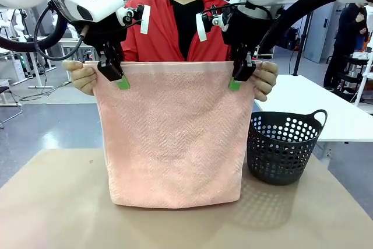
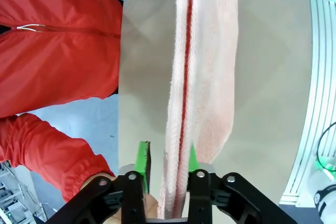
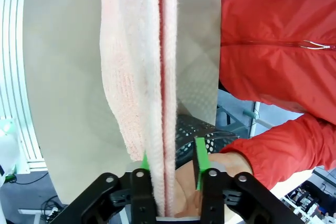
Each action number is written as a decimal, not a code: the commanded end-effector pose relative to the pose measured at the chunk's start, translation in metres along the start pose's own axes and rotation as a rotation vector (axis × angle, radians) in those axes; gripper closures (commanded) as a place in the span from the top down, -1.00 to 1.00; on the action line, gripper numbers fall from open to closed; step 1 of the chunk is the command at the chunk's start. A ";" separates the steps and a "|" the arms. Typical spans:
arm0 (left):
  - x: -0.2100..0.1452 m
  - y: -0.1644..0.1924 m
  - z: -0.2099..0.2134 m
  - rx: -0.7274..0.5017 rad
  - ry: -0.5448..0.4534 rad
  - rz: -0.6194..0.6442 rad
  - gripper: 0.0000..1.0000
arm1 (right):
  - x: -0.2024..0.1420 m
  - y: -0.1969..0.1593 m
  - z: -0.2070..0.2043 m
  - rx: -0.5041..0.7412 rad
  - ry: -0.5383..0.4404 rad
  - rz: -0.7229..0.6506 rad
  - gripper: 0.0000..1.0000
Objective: Fold the towel.
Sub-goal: Release the end of the 100 cm Hotel Towel you were holding and grab the top end of the folded side, then release the end of the 100 cm Hotel Towel you were holding.
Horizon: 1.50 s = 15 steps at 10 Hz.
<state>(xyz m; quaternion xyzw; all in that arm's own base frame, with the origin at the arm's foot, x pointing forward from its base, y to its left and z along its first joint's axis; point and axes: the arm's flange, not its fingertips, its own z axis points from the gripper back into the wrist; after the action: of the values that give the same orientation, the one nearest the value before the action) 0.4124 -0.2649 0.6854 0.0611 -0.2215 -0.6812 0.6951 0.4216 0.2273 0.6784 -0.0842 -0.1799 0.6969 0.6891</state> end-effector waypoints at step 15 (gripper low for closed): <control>-0.003 -0.002 0.002 0.000 -0.001 0.005 -1.00 | 0.000 0.001 0.003 -0.002 -0.006 -0.002 -1.00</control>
<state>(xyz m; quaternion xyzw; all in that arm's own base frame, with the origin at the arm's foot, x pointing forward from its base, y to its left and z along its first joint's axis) 0.4082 -0.2630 0.6829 0.0565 -0.2211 -0.6792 0.6976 0.4195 0.2289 0.6780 -0.0777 -0.1821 0.6965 0.6897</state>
